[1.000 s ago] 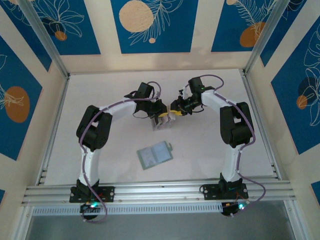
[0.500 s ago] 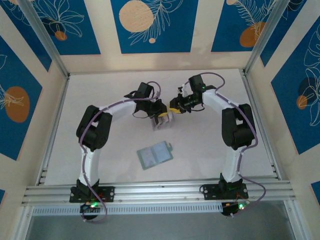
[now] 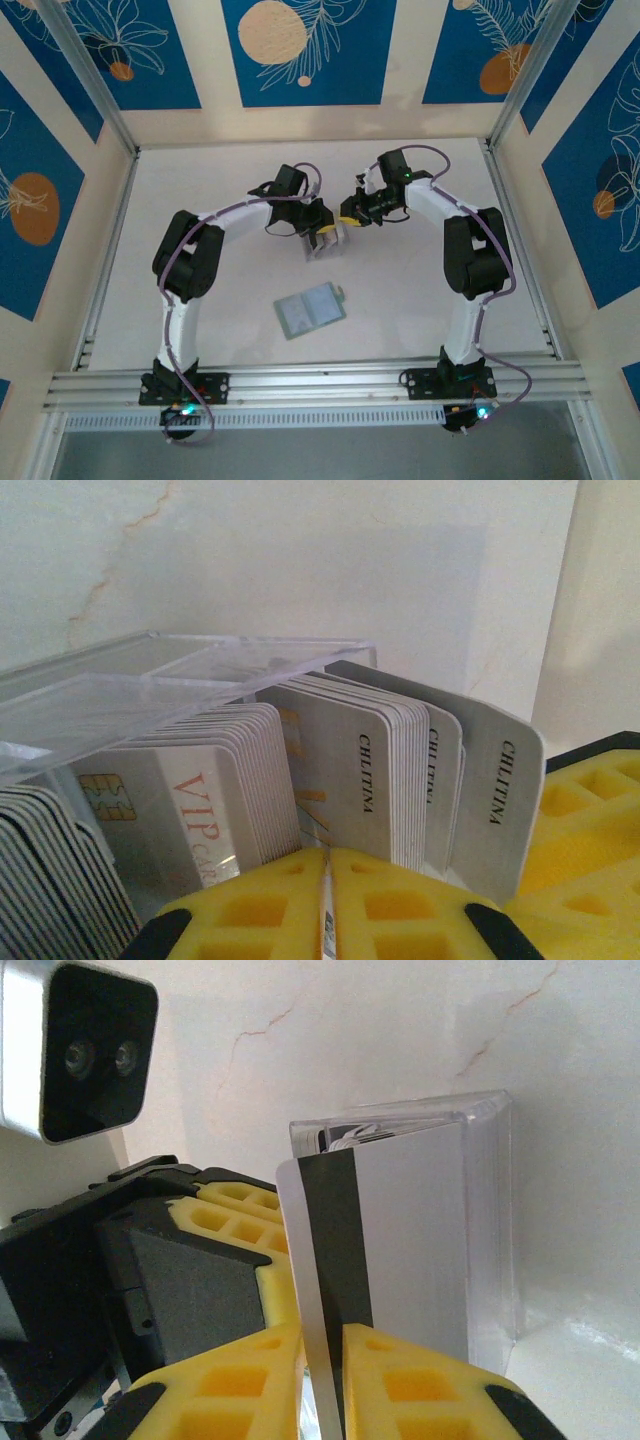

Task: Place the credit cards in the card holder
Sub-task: Pick up the credit card from the storage box.

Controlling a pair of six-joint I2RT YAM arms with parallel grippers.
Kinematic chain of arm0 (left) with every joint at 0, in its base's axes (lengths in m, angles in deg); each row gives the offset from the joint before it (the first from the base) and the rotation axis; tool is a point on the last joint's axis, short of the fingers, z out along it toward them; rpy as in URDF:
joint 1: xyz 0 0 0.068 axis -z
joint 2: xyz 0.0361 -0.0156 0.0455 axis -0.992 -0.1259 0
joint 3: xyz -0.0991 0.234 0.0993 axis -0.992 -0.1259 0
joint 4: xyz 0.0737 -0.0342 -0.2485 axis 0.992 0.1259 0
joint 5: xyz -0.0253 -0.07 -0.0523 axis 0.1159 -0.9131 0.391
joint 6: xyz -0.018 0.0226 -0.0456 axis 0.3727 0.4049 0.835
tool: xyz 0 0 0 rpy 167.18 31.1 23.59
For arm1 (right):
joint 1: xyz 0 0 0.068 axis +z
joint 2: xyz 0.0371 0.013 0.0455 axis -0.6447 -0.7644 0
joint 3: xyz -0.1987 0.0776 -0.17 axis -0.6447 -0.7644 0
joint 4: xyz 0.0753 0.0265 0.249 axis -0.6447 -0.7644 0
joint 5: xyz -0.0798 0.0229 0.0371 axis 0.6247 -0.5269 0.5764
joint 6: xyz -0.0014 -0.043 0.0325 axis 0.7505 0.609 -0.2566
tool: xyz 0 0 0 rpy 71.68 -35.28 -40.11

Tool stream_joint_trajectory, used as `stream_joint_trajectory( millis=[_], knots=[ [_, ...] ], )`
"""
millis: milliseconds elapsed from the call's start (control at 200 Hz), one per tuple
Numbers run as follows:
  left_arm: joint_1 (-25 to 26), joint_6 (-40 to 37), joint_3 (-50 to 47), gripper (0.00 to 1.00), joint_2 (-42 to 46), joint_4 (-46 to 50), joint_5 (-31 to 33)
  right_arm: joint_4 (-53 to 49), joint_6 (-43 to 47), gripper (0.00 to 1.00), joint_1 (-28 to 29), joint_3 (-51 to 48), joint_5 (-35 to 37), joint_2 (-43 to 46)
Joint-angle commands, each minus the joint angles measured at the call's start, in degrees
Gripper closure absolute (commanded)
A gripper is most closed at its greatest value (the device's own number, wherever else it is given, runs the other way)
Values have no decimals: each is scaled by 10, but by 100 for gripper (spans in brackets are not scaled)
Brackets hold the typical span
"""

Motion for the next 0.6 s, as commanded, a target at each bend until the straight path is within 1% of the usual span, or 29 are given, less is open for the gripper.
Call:
stream_joint_trajectory(
  millis=[0, 100, 270, 375, 445, 595],
  knots=[
    [-2, -13, 4, 89, -25, 10, 11, -28, 10, 82, 11, 17, -3, 17],
    [-1, -13, 4, 89, -26, 8, 10, -33, 12, 83, 12, 20, 4, 17],
    [-2, -13, 1, 89, -26, 7, 10, -48, 18, 90, 16, 26, 30, 21],
    [-2, -14, 0, 89, -24, 8, 10, -54, 19, 92, 15, 26, 43, 29],
    [-2, -15, 0, 89, -24, 8, 10, -63, 22, 95, 14, 28, 59, 36],
    [-3, -15, -1, 89, -22, 9, 12, -79, 26, 98, 14, 33, 90, 51]
  ],
)
